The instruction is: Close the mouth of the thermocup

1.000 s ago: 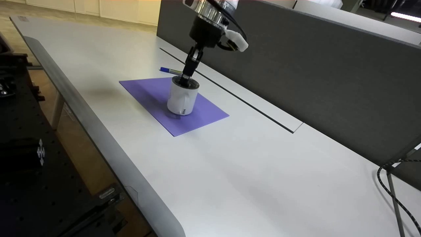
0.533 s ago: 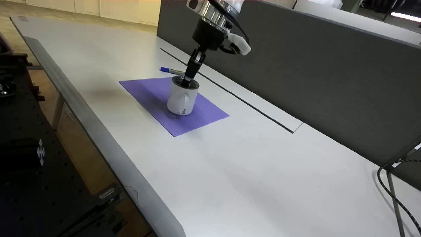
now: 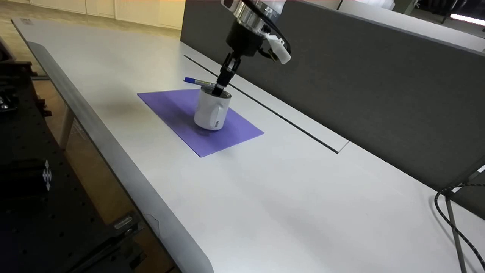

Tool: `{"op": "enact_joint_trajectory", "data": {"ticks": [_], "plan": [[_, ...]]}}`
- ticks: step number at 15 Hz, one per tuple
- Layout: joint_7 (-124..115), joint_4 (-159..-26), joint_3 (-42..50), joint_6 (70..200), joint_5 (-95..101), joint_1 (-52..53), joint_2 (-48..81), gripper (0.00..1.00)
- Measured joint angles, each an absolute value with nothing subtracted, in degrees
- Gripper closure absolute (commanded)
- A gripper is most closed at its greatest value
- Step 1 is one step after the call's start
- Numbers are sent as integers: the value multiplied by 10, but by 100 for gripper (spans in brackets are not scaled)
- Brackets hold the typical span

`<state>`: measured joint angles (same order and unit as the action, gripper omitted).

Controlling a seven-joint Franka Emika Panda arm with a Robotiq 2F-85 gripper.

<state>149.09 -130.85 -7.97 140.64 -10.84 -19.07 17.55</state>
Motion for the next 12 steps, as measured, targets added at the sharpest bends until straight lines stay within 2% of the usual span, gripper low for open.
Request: {"op": "enact_joint_trajectory", "data": {"ticks": [7,12], "plan": [[1491,-1305,-165,1434,-115,-280,187,100],[1487,-1306,-161,1428,-129,-281,189,100]]}}
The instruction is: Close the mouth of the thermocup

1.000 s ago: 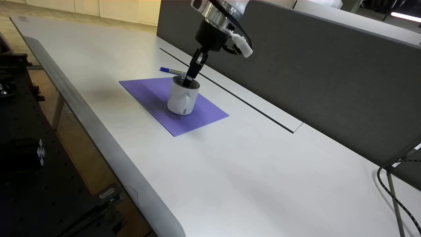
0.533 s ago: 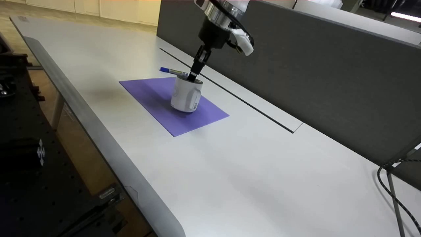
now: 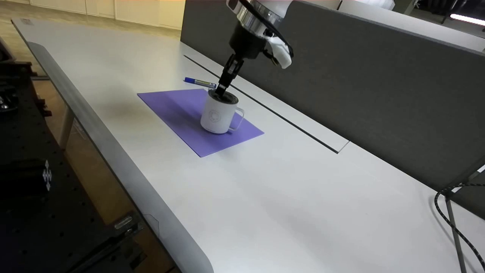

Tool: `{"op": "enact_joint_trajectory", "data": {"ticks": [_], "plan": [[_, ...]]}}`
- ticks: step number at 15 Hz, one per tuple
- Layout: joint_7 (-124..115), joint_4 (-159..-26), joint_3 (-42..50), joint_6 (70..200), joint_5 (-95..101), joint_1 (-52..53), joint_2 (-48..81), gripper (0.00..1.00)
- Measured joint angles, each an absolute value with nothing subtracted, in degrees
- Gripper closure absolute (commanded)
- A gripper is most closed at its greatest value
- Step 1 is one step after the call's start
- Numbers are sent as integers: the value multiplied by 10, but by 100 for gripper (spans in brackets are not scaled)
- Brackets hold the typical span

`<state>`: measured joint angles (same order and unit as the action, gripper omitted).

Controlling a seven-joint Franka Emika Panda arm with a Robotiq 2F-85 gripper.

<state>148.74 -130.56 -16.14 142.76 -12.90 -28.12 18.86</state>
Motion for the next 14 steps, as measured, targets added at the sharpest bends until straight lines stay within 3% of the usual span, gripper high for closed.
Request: {"op": "enact_joint_trajectory", "data": {"ticks": [9,14], "plan": [[1443,-1321,-47,1409,-152,-162,126,100],[1257,-1369,14,1422,3,-103,42,100]]}}
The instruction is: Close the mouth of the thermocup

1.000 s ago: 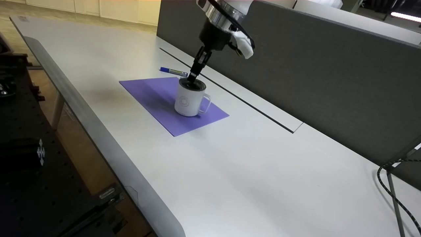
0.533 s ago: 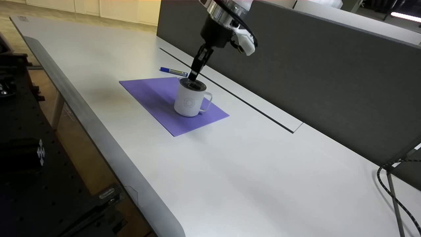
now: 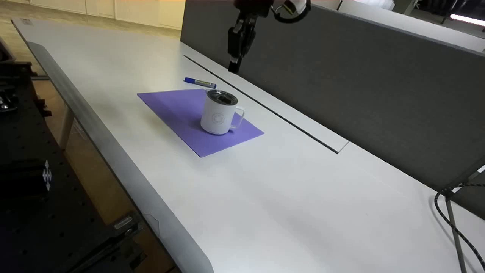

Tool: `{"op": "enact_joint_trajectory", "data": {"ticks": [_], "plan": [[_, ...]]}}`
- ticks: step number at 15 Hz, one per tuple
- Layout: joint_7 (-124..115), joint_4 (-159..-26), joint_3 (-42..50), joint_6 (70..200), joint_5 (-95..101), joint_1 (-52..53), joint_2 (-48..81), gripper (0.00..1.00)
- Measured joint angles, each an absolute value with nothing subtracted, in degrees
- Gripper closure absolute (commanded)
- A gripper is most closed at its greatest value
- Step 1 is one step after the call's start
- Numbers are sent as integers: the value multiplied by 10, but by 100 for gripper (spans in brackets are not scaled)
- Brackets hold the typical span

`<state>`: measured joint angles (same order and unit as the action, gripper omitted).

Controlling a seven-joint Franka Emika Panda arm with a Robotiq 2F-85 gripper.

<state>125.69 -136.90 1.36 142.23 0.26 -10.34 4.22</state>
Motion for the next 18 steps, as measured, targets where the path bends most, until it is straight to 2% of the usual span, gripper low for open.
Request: {"op": "enact_joint_trajectory", "data": {"ticks": [1,2,3,12,14,18], "plan": [[1215,-1377,22,1422,39,-98,28,75],[1177,-1383,28,1420,70,-94,16,75],[1146,-1388,31,1418,92,-92,5,69],[1027,-1402,40,1352,159,-89,-59,3],[1021,-1406,40,1348,161,-88,-70,0],[1022,-1408,46,1358,157,-87,-81,0]]}}
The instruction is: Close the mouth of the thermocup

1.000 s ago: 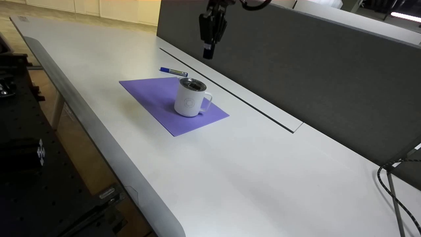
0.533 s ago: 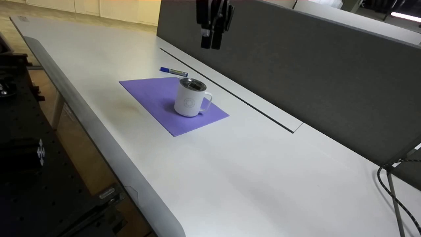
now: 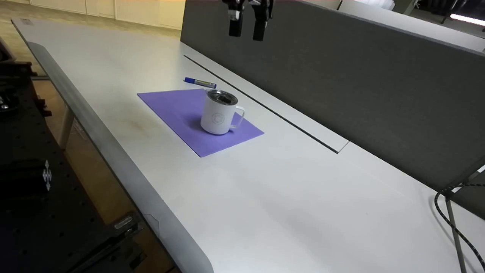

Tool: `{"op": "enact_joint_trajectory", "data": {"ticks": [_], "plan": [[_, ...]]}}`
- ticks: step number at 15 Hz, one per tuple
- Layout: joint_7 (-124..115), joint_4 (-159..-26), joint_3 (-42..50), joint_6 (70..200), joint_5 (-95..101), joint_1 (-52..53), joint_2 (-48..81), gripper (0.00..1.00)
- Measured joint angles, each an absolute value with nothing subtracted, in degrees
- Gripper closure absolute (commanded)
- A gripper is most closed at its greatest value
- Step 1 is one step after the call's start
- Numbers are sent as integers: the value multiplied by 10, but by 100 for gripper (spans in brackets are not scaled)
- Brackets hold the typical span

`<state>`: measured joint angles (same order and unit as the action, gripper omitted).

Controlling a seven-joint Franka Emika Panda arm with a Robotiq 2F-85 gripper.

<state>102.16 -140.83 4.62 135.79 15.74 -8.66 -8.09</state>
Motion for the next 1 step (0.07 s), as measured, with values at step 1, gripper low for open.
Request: {"op": "enact_joint_trajectory", "data": {"ticks": [1], "plan": [[1022,-1408,47,1357,158,-86,-80,0]]}}
